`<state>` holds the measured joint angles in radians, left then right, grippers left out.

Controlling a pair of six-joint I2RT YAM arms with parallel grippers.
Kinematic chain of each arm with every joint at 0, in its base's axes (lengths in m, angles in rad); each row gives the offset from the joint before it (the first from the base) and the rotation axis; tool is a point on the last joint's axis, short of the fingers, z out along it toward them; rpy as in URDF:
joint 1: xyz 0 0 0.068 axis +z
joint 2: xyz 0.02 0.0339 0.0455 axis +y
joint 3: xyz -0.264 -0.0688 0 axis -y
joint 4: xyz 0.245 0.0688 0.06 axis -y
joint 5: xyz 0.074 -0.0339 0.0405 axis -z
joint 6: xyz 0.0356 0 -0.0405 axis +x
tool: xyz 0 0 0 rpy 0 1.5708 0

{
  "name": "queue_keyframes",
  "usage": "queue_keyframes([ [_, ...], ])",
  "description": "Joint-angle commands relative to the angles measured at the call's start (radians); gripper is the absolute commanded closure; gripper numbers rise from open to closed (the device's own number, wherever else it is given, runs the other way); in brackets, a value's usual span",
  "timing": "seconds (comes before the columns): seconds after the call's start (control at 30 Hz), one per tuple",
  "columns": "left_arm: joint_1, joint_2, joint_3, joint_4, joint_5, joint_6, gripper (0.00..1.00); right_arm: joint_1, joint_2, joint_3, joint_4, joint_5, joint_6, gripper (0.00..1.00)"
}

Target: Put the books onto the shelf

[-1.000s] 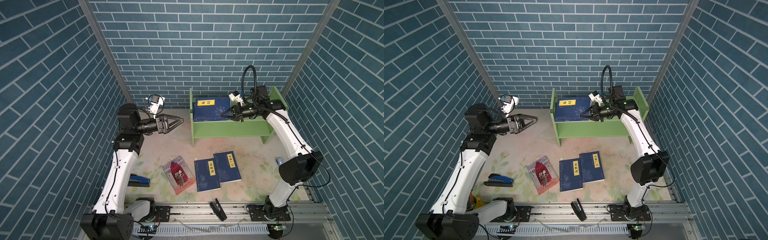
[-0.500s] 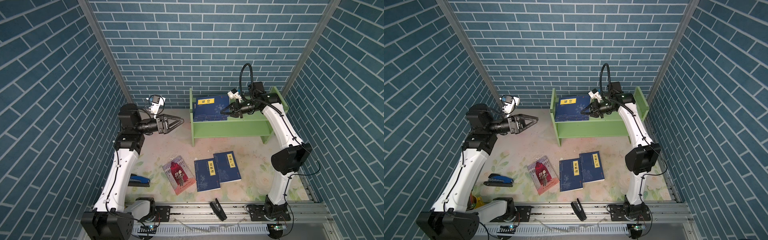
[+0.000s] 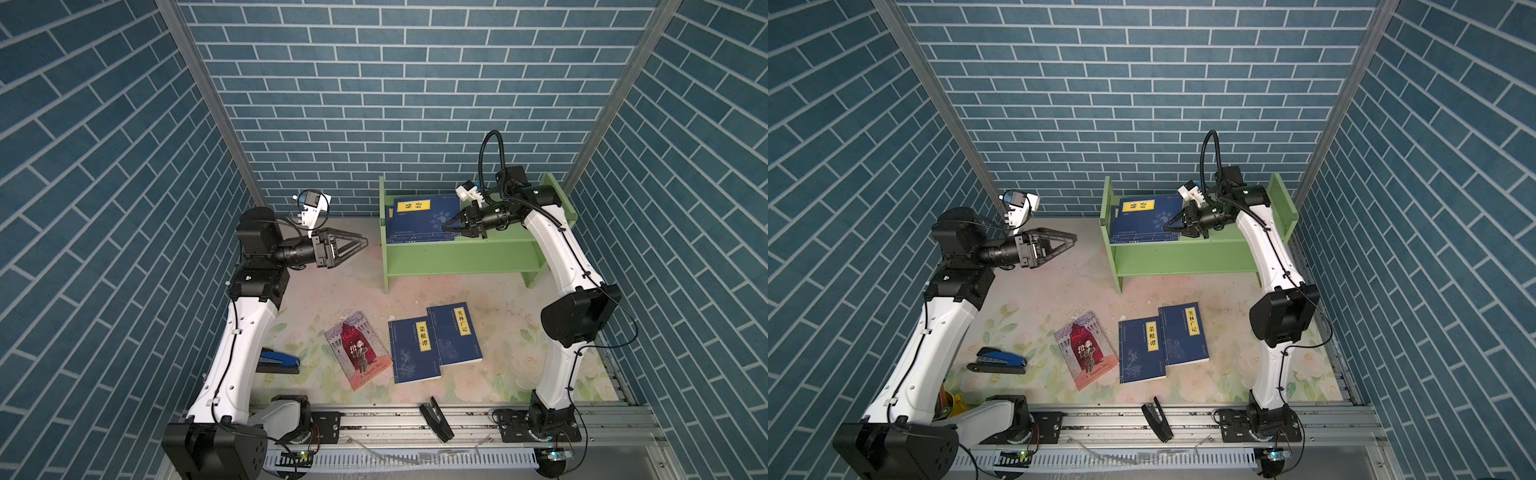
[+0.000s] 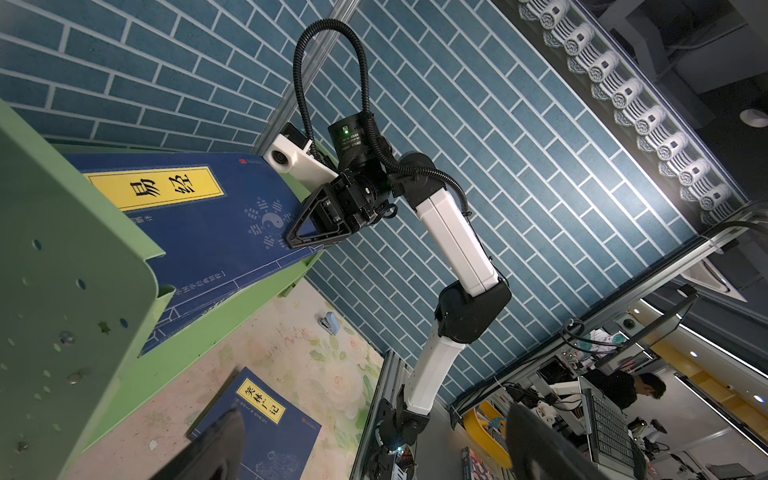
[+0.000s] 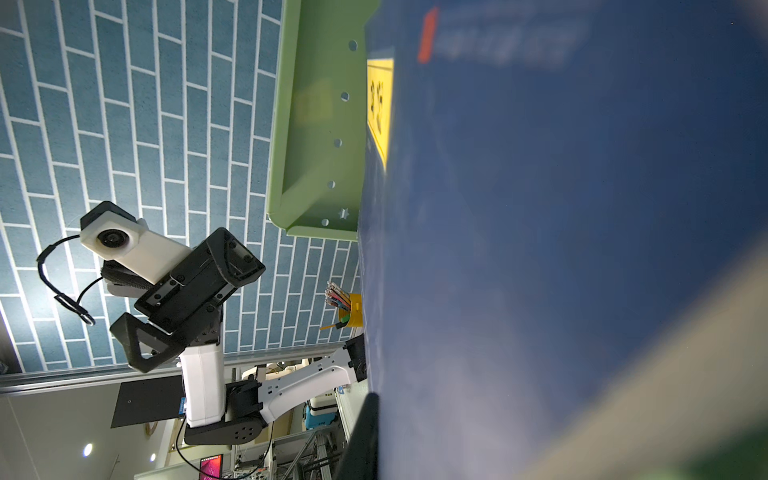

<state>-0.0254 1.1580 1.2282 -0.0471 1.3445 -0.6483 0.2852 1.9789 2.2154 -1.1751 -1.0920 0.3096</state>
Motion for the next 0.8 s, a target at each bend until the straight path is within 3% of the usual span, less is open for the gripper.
queue_keyframes([
  [0.0,0.004,0.005,-0.009,0.026,0.017,-0.001,0.01,-0.007,0.002,0.03,-0.028,0.019,-0.052,0.85],
  [0.03,0.004,0.005,-0.01,0.026,0.016,-0.001,0.01,-0.008,0.0,0.029,-0.029,0.021,-0.052,0.82],
  [0.17,0.004,0.002,-0.012,0.027,0.016,0.0,0.01,-0.009,-0.004,0.028,-0.037,0.038,-0.055,0.54],
  [0.37,0.002,-0.002,-0.016,0.028,0.012,-0.003,0.01,-0.01,-0.005,0.027,-0.044,0.123,-0.036,0.32],
  [0.53,0.002,-0.006,-0.016,0.029,0.013,-0.005,0.01,-0.008,-0.021,0.033,-0.046,0.244,-0.006,0.22],
  [0.77,0.001,-0.004,-0.018,0.029,0.016,-0.006,0.0,-0.007,-0.025,0.042,-0.063,0.432,0.013,0.2],
])
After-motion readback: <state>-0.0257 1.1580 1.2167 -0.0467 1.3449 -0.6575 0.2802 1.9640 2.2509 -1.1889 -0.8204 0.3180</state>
